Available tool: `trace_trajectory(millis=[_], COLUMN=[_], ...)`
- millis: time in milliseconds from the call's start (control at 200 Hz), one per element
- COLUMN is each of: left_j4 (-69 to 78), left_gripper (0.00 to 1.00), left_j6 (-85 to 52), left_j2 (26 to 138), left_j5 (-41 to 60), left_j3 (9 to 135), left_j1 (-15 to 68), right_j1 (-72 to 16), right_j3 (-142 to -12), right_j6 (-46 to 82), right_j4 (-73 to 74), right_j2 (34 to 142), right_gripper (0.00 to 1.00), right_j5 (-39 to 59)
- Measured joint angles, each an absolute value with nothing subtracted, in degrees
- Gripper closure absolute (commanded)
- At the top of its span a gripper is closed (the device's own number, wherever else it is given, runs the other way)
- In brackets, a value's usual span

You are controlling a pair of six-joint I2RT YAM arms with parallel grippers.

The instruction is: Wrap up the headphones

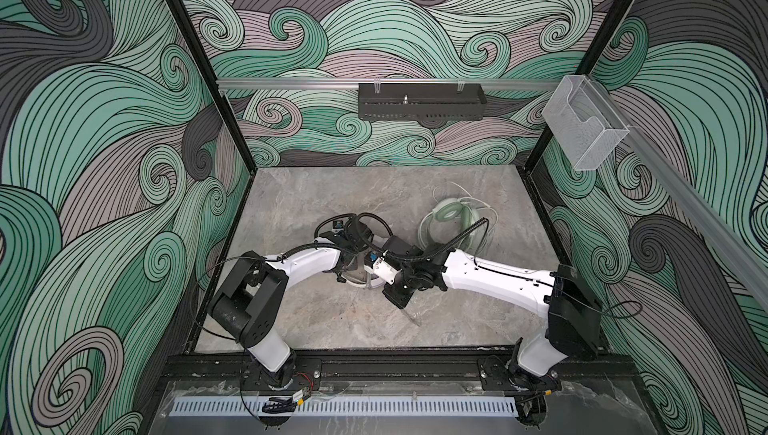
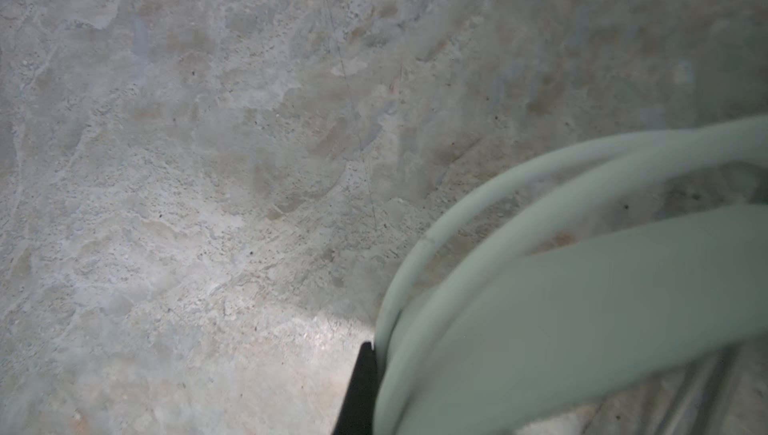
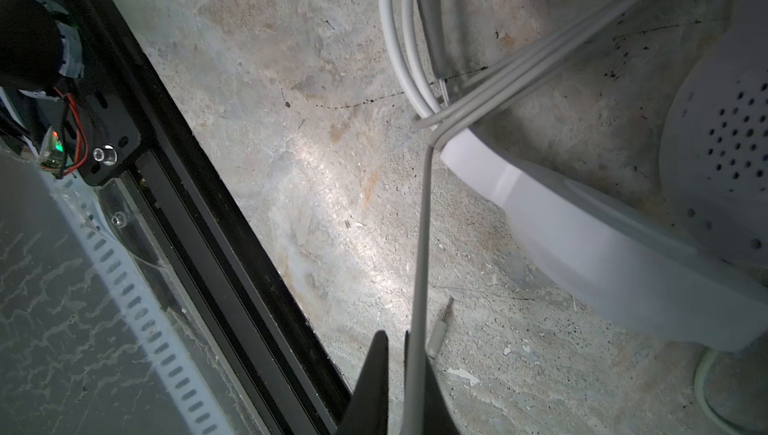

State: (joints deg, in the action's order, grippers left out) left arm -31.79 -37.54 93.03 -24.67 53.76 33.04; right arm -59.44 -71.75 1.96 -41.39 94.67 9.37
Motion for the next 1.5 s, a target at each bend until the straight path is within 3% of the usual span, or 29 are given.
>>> trace_trajectory(millis=[330, 495, 791, 896, 1066, 1501], left_j4=[-27.4, -26.9, -26.7, -26.8, -26.8, -28.7], left_gripper=[1.0, 1.0, 1.0, 1.0, 1.0, 1.0], left_j6=[-35.7, -35.3, -35.4, -35.4, -35.4, -39.4], left_j2=[93.0, 93.0, 93.1, 93.5, 95.0, 99.5], left_j5=[-23.7, -23.8, -24.0, -24.0, -24.0, -23.7], left_j3=[51.3, 51.2, 51.2, 51.3, 52.8, 58.4], left_j1=[34.1, 34.1, 34.1, 34.0, 33.3, 24.9], right_j1=[-58.3, -58.2, -58.3, -58.3, -58.2, -57.2], right_j3=[-77.4, -79.8, -70.1, -69.2, -69.4, -71.0], right_j6=[-0.1, -0.2, 1.0, 1.1, 0.9, -0.2], right_j4=[-44.7, -46.3, -47.6, -47.2, -45.8, -42.9], right_j2=[97.6, 97.4, 91.5, 91.1, 91.8, 98.2], right_gripper=[0.83, 0.81, 0.75, 0.75, 0.83, 0.79], right_j5=[8.1, 8.7, 10.3, 10.8, 11.0, 9.8])
